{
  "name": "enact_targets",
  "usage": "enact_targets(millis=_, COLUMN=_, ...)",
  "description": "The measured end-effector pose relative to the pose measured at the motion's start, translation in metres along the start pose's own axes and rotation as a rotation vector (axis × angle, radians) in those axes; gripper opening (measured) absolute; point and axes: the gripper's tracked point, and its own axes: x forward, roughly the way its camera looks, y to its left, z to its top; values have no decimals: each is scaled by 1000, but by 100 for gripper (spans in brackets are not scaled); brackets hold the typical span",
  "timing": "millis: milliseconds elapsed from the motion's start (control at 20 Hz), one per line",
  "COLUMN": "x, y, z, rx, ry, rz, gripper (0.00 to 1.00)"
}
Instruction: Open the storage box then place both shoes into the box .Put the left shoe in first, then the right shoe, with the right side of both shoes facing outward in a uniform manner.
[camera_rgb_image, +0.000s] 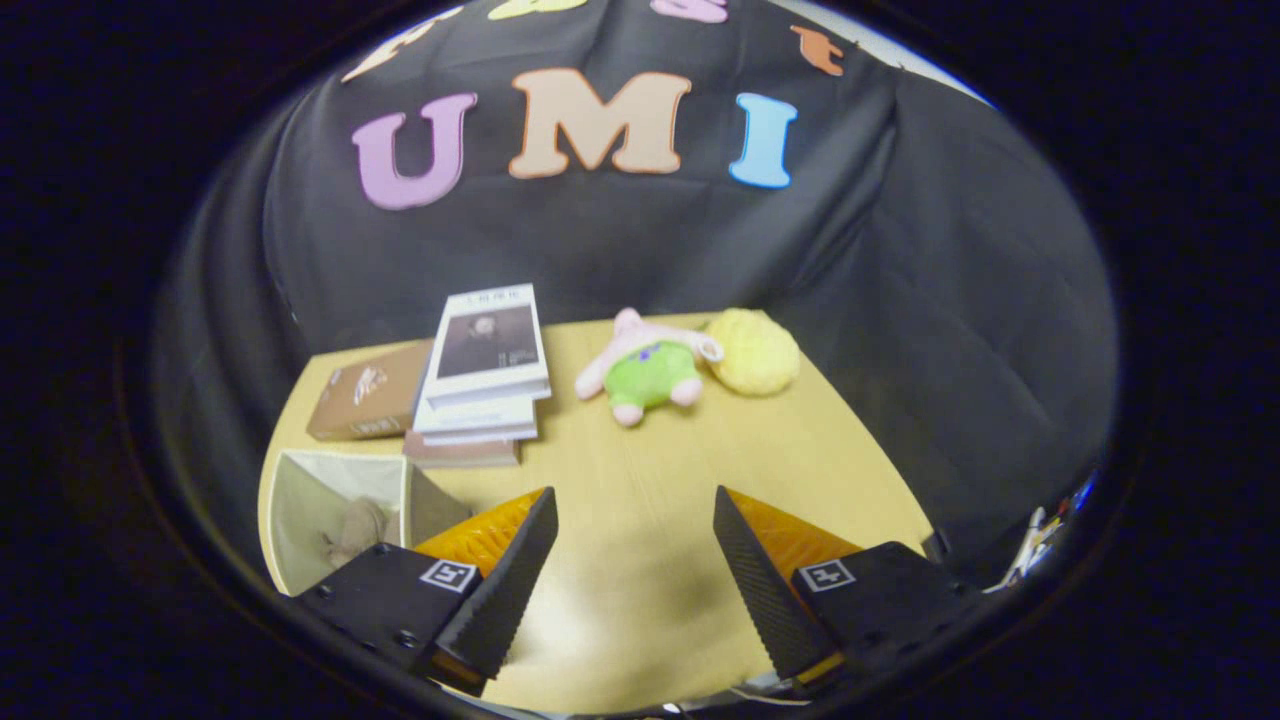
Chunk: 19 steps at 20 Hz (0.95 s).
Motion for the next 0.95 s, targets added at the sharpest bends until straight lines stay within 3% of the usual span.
enact_targets(millis=250, x=-12, y=-8, z=61, rx=98, ry=-336, rz=124, gripper=100)
enact_targets(millis=450, x=-34, y=-9, z=74, rx=49, ry=-486, rz=190, gripper=99)
enact_targets(millis=750, x=-44, y=-4, z=45, rx=21, ry=-507, rz=235, gripper=99)
enact_targets(millis=950, x=-41, y=-10, z=29, rx=-47, ry=-477, rz=204, gripper=99)
